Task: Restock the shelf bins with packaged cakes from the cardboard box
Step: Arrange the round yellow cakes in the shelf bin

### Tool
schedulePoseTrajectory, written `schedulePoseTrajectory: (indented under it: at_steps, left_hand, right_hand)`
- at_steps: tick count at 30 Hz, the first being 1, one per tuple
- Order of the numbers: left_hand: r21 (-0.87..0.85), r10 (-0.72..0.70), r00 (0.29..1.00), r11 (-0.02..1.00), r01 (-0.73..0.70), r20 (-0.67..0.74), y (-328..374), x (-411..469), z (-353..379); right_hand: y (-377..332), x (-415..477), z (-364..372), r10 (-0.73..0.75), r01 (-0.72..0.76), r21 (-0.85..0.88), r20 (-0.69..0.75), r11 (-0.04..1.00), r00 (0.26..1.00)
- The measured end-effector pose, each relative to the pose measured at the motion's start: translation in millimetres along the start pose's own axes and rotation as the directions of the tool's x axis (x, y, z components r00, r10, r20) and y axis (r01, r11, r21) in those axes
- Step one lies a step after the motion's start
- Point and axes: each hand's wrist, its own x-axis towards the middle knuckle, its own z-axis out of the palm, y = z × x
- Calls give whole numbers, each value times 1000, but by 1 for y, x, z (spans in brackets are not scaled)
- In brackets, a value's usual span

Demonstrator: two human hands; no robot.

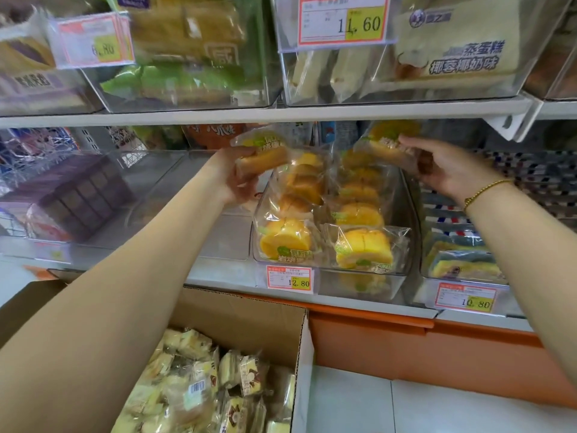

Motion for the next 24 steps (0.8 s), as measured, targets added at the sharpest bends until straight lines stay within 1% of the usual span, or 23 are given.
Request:
schedulePoseTrajectory:
  at_steps: [2,5,10,13,16,18,21,24]
  left_hand:
    - [4,33,999,999,-33,-15,2,15,-2]
    - [37,125,991,991,-127,52,4,33,2]
    - [277,174,977,939,-202,122,-2,59,23]
    - [308,194,965,920,-242,178,-5,72,27]
    - [432,241,940,841,-327,241,-3,79,31]
    - [422,243,915,828,-369,322,-1,81,31]
    - [274,231,874,889,-368,427,2,88,31]
    - [252,232,812,874,-415,535,2,89,27]
  right_hand:
    - [0,8,0,-43,43,-38,2,998,999]
    - [2,18,-1,-128,132,-121,42,984,991]
    - [5,31,6,-202,220,-221,101,950,974]
    - [3,40,7,-250,281,-293,140,914,958]
    - [-2,45,9,-298,336,-359,159,871,941]
    - [-5,45,9,-296,343,-350,184,871,937]
    - [-7,42,6,-279,334,-303,209,893,937]
    - [-5,39,3,-275,321,-264,199,910,941]
